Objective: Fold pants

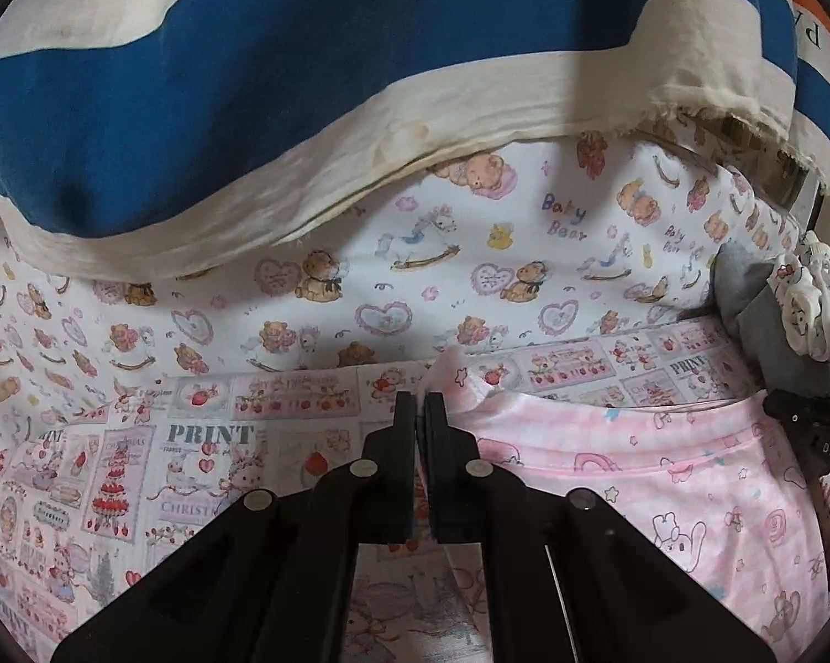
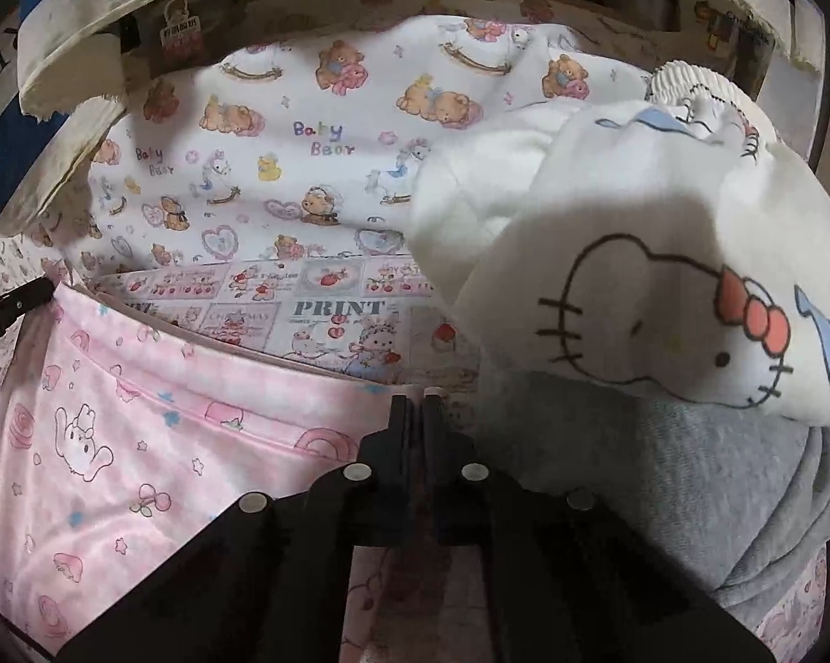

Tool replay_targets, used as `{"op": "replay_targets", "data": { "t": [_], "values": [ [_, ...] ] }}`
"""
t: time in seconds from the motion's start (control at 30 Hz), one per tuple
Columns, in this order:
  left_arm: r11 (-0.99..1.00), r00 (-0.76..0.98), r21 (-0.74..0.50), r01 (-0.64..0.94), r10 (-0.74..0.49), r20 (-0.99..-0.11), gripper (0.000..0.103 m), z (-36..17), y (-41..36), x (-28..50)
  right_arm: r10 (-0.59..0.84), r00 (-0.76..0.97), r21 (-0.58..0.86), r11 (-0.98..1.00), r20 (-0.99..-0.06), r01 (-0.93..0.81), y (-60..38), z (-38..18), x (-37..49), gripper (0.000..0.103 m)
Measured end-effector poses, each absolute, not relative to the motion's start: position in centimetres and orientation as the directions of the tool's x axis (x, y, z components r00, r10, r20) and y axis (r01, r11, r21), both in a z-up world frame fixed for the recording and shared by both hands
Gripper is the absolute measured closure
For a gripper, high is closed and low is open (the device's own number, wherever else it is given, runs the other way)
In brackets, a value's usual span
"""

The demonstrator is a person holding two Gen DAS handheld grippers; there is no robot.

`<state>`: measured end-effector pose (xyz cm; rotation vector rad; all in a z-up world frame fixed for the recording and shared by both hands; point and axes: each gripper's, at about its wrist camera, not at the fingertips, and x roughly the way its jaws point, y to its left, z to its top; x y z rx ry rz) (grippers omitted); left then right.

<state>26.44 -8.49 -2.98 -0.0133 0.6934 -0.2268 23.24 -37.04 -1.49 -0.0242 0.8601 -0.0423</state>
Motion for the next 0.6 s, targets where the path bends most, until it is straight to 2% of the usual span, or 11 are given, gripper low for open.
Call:
{"op": "replay_targets", "data": {
  "t": [0.03,0.1,0.13,0.17,0.23,0.3,0.33,0.37,0.4,0.5,0.6],
  "values": [
    [0.976,0.745,-0.090,0.196,-0.208,-0.633,0.097,-3.0,-8.4,26.5,-0.051,0.655,-0.044,0.999,-0.754,0.026,-37.0,-1.5,23.2,0.100],
    [0.977,0.743,-0.094,0.191,-0.207,-0.637,0.081,-3.0,-8.1,26.5,-0.053,0.665,-0.057,0.998,-0.745,0.016,-36.8,-1.4,23.0,0.100],
    [0.976,0.742,-0.095,0.194,-0.209,-0.637,0.057,-3.0,-8.0,26.5,-0.036,0.677,-0.044,0.999,-0.735,0.006,-36.8,-1.2,22.9,0.099],
    [0.975,0.748,-0.104,0.196,-0.217,-0.627,0.043,-2.9,-7.9,26.4,0.006,0.699,-0.007,1.000,-0.715,-0.016,-36.7,-1.0,22.7,0.099],
    [0.970,0.772,-0.124,0.207,-0.240,-0.588,0.040,-2.3,-7.5,25.7,0.089,0.737,0.079,0.996,-0.670,-0.048,-37.4,-0.1,22.0,0.098],
    [0.972,0.798,-0.083,0.218,-0.226,-0.559,0.030,-1.9,-7.7,24.9,0.121,0.762,0.120,0.991,-0.637,-0.057,-37.7,0.6,21.6,0.089],
    [0.975,0.807,-0.064,0.212,-0.212,-0.551,0.024,-1.8,-7.9,24.7,0.120,0.772,0.120,0.991,-0.624,-0.057,-37.8,0.9,21.4,0.075],
    [0.977,0.818,-0.054,0.204,-0.201,-0.539,0.021,-1.6,-8.1,24.4,0.106,0.785,0.108,0.993,-0.610,-0.050,-37.8,1.1,21.2,0.057],
    [0.978,0.827,-0.053,0.204,-0.200,-0.525,0.021,-1.5,-8.1,24.2,0.084,0.799,0.088,0.995,-0.595,-0.039,-37.8,1.3,21.0,0.049],
    [0.975,0.841,-0.060,0.216,-0.217,-0.495,0.009,-1.2,-8.0,23.6,0.062,0.784,0.061,0.998,-0.618,-0.031,-37.4,1.3,21.2,0.044],
    [0.974,0.850,-0.059,0.217,-0.218,-0.480,0.007,-1.1,-8.0,23.3,-0.053,0.702,-0.032,0.999,-0.711,0.042,-36.7,0.8,21.3,0.043]
  ]
}}
